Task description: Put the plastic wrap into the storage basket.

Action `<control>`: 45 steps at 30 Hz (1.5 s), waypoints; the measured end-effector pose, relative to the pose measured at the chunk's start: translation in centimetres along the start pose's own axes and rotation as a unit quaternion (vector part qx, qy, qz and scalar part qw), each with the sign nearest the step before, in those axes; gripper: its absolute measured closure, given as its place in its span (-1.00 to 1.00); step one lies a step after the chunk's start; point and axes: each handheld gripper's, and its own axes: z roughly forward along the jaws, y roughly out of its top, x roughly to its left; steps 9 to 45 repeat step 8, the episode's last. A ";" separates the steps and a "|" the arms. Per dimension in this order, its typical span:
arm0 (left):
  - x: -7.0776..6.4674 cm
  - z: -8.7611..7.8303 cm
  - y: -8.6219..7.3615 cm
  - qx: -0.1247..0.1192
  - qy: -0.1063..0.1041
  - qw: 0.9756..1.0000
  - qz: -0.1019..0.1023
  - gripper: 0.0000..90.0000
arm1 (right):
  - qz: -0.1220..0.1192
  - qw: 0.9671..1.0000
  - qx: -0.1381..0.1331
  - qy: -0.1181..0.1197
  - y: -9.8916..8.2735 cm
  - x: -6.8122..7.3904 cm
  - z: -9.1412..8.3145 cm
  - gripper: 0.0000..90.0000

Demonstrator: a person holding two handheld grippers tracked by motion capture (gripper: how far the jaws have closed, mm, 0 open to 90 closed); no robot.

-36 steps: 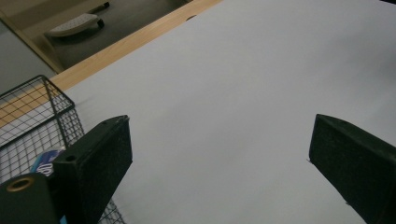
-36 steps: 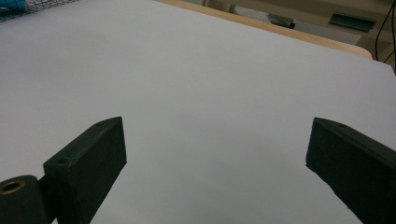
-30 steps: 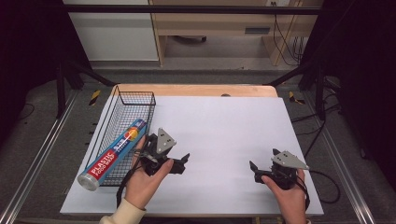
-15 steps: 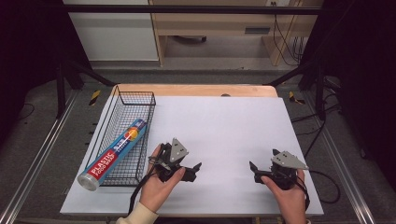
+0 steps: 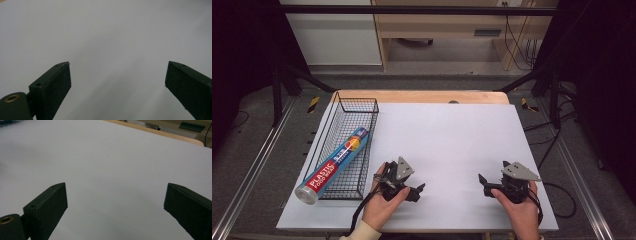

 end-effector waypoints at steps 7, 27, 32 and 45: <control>0.3 -0.3 -1.3 0.002 -0.002 1.000 -0.009 -0.84 | 0.032 0.999 0.012 -0.005 -0.4 -0.5 0.4 -0.89; 0.3 -0.3 -1.4 0.002 -0.004 1.000 -0.010 -0.84 | 0.034 0.999 0.015 -0.007 -0.4 -0.5 0.5 -0.89; 0.3 -0.3 -1.4 0.002 -0.004 1.000 -0.010 -0.84 | 0.034 0.999 0.015 -0.007 -0.4 -0.5 0.5 -0.89; 0.3 -0.3 -1.4 0.002 -0.004 1.000 -0.010 -0.84 | 0.034 0.999 0.015 -0.007 -0.4 -0.5 0.5 -0.89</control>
